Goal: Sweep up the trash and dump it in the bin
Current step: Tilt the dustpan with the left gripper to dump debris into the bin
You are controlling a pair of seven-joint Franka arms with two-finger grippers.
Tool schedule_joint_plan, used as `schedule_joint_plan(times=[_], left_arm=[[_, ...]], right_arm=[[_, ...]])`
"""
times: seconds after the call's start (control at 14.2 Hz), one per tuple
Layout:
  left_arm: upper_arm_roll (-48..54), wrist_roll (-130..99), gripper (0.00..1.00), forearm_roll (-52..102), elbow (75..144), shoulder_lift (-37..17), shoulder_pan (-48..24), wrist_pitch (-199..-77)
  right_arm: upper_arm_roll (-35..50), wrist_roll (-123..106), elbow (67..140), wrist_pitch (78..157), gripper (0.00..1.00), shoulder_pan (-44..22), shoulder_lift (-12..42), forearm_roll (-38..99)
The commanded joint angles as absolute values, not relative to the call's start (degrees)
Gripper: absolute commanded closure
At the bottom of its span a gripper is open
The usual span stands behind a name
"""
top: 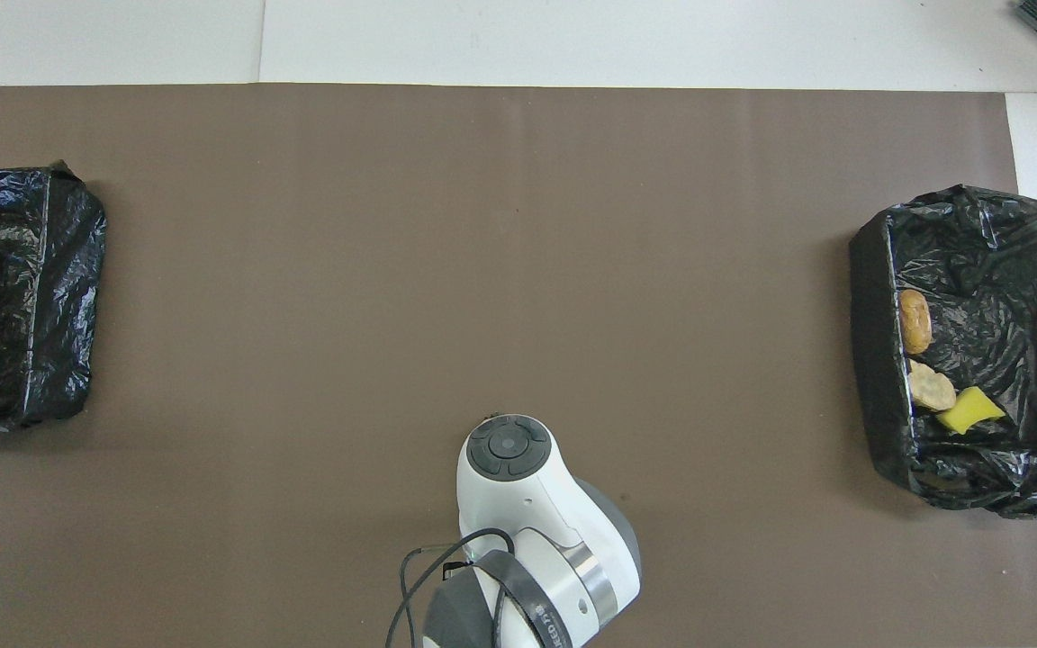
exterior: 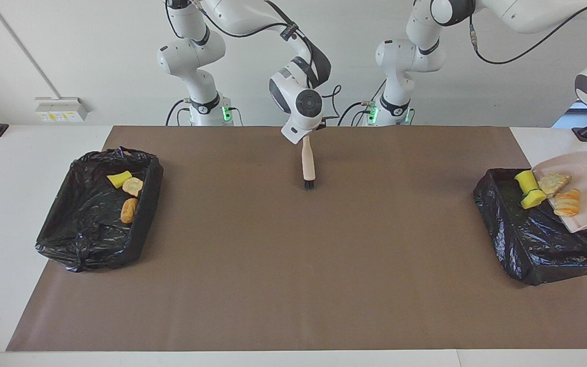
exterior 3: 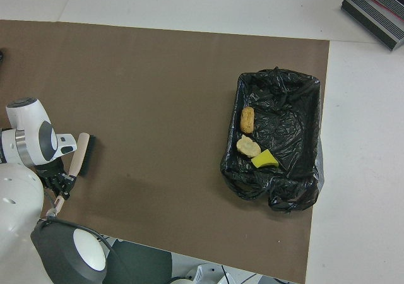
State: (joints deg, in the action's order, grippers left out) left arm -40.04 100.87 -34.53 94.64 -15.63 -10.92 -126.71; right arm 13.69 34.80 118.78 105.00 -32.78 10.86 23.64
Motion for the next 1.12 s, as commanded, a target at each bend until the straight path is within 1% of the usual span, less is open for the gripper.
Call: schedule_joint_plan(times=[0.0,0.14,0.28,0.35,0.49,0.56,0.63,0.7,0.77,0.91,1.05], left_arm=[[-40.78,99.32,1.0,-42.16,94.3,-15.38,-12.39,-130.68],[-40.87,99.32,1.0,-46.99,95.1,-14.86,-12.04,-134.37],[-40.96,99.84,1.0,-50.09,95.19,-13.37,-11.78,-134.91],[-41.13,100.71,1.0,-50.01,94.58,-12.92,-11.78,-134.56],[-41.05,105.18,1.0,-49.66,94.13,-10.47,-12.13,-134.21],[-40.7,105.47,1.0,-49.57,94.22,-9.85,-12.48,-133.34],[-39.82,105.21,1.0,-49.57,94.22,-9.67,-12.57,-131.24],[-38.16,104.42,1.0,-48.96,94.22,-9.49,-13.09,-128.78],[-36.06,103.2,1.0,-46.95,94.39,-8.88,-13.27,-125.98],[-29.83,100.39,1.0,-42.38,94.66,-8.18,-12.66,-119.57],[-25.33,94.69,1.0,-39.74,95.01,-7.3,-12.66,-113.5]], right_arm=[[13.8,35.68,120.5,106.7,1.0,-31.99,9.32,25.05],[13.8,35.77,120.5,107.05,0.99,-31.9,9.32,25.05],[13.8,35.77,120.5,107.05,0.76,-31.82,9.49,25.05],[13.71,35.6,120.5,107.14,0.67,-31.47,9.58,25.05],[13.71,34.9,120.32,107.14,0.53,-30.33,9.84,25.05],[13.71,34.81,119.97,107.14,0.4,-30.15,10.1,24.96],[13.71,34.72,119.54,107.14,0.3,-30.15,10.46,24.61],[13.62,34.54,119.01,107.14,0.06,-30.06,10.72,23.91],[13.54,34.28,118.39,107.14,0.0,-30.06,10.9,23.12],[13.27,34.28,116.38,108.01,0.0,-29.88,11.16,17.78],[13.27,33.84,114.44,108.28,0.0,-26.48,11.25,15.65]])
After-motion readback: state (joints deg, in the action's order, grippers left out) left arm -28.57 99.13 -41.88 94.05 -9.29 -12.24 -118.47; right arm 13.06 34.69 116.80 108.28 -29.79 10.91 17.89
